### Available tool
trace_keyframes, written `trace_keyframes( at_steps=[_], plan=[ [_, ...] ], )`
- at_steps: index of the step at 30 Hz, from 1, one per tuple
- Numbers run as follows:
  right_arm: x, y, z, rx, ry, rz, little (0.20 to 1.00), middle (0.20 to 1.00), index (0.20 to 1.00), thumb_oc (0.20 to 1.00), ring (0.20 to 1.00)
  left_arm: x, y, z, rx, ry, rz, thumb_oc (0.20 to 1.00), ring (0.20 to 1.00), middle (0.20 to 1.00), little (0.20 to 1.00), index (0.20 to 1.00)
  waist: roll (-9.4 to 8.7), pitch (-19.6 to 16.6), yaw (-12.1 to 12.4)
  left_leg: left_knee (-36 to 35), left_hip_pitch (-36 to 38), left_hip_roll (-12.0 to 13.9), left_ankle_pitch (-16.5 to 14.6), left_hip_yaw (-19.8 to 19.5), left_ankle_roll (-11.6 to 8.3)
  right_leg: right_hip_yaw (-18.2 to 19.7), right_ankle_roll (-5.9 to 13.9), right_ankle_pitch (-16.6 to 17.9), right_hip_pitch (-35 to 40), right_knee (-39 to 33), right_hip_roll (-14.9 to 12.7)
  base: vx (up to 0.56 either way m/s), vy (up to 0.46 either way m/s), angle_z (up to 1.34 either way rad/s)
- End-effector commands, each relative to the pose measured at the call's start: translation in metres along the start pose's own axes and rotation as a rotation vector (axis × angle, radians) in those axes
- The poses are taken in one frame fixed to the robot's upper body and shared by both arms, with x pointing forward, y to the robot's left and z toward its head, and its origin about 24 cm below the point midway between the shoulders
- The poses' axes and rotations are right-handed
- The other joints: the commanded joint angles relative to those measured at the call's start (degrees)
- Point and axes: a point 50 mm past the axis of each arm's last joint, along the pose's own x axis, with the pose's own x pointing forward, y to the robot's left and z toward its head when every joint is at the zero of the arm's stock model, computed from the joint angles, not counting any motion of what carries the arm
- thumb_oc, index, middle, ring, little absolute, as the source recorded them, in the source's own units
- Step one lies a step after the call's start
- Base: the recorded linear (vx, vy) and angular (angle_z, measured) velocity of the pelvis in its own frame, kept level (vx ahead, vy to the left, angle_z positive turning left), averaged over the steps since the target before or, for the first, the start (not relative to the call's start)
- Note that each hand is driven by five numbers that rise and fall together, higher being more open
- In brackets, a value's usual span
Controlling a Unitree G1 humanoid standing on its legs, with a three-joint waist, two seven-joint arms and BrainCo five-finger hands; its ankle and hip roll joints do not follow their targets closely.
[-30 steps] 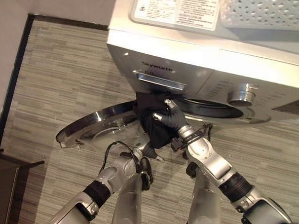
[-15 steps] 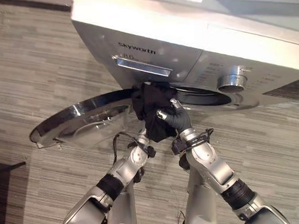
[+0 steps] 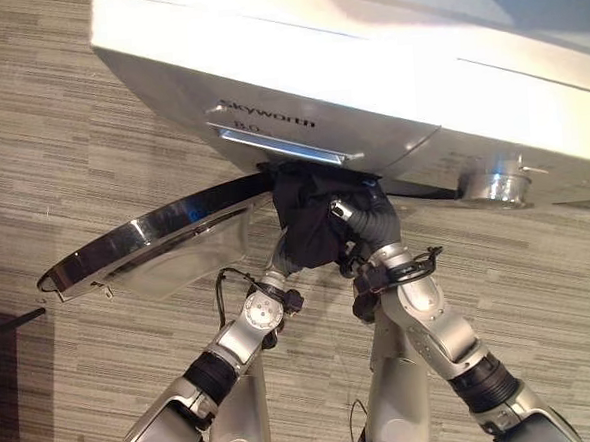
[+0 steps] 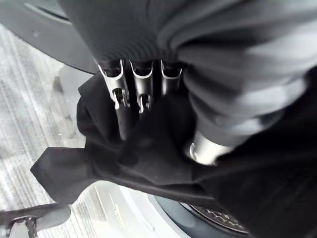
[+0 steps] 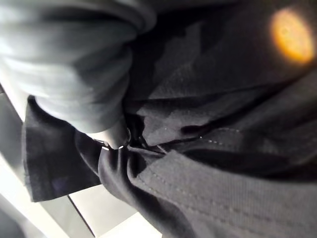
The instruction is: Grab the laundry basket,head to the washer,open it,put in the laundry and shut it.
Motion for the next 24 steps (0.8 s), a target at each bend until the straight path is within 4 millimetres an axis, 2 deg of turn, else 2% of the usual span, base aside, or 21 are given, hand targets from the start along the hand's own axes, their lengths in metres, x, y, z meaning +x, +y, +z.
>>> trace_keyframes(
  at_steps=[1,4,9,10,11,16,20,21,24],
  plan=[
    [-0.002,0.013,0.03,0.06,-0.159,0.065,0.2,0.2,0.2,0.2,0.2,-0.006,-0.013,0.017,-0.1,-0.093,-0.028,0.2,0.2,0.2,0.2,0.2,-0.07,-2.9,0.7,2.3,1.1,0.4,-9.4,-0.9,0.53,5.3,15.66,3.4,0.1,-7.9,-6.8,0.0,0.0,0.0],
    [-0.002,0.014,0.029,0.06,-0.148,0.078,0.2,0.2,0.2,0.2,0.2,-0.004,-0.013,0.02,-0.137,-0.095,-0.03,0.2,0.2,0.2,0.2,0.2,-0.16,-2.3,0.6,2.0,1.3,0.3,-9.3,-0.7,0.78,5.5,15.68,3.7,-0.2,-8.2,-6.4,0.0,0.0,0.0],
    [-0.004,0.014,0.017,0.071,-0.085,0.084,0.2,0.2,0.2,0.2,0.2,0.0,-0.017,0.04,-0.19,-0.163,-0.053,0.2,0.2,0.2,0.2,0.2,-0.44,-1.0,0.4,1.9,1.5,0.3,-9.3,-0.5,1.02,5.9,15.59,3.7,-0.7,-8.4,-5.9,-0.01,-0.005,-0.05],
    [-0.006,0.012,0.015,0.068,-0.068,0.081,0.564,0.564,0.564,0.564,0.564,0.0,-0.014,0.039,-0.21,-0.157,-0.047,0.2,0.2,0.2,0.2,0.2,-0.42,-0.9,0.3,1.9,1.6,0.3,-9.3,-0.5,1.03,5.9,15.5,3.7,-0.7,-8.4,-5.8,0.0,0.0,0.0],
    [-0.007,0.011,0.011,0.065,-0.046,0.081,1.0,1.0,1.0,1.0,1.0,0.0,-0.015,0.041,-0.214,-0.163,-0.054,0.2,0.2,0.2,0.2,0.2,-0.38,-0.7,0.2,1.8,1.6,0.4,-9.3,-0.6,1.03,6.0,15.46,3.7,-0.8,-8.4,-5.8,0.0,0.0,0.0],
    [-0.014,0.01,-0.011,0.087,0.07,0.076,1.0,1.0,1.0,1.0,1.0,0.0,-0.026,0.041,-0.394,-0.12,-0.069,0.2,0.2,0.2,0.2,0.2,-0.24,0.2,-0.4,1.3,1.5,0.3,-8.9,-0.5,0.72,6.2,15.2,3.7,-1.1,-8.9,-5.4,0.01,-0.024,-0.01],
    [-0.016,0.01,-0.022,0.083,0.123,0.063,1.0,1.0,1.0,1.0,1.0,0.004,-0.027,0.048,-0.425,-0.134,-0.068,0.2,0.2,0.2,0.2,0.2,0.01,0.6,-0.5,0.5,1.7,0.3,-8.4,-0.3,0.51,6.3,15.12,3.7,-1.2,-9.3,-5.1,0.01,-0.016,-0.02],
    [-0.019,0.011,-0.028,0.035,0.151,0.071,1.0,1.0,1.0,1.0,1.0,0.005,-0.029,0.053,-0.437,-0.147,-0.076,0.2,0.2,0.2,0.2,0.2,0.09,0.8,-0.8,0.1,1.8,0.3,-8.3,-0.2,0.37,6.4,15.03,3.6,-1.4,-9.5,-4.9,0.01,-0.029,-0.07],
    [-0.022,0.01,-0.031,0.035,0.163,0.066,1.0,1.0,1.0,1.0,1.0,0.004,-0.03,0.052,-0.472,-0.138,-0.071,0.2,0.2,0.2,0.2,0.2,0.37,1.0,-1.2,-0.3,2.2,0.5,-8.1,0.1,0.28,6.4,14.98,3.5,-1.5,-9.6,-4.7,0.02,-0.016,-0.09]
  ],
)
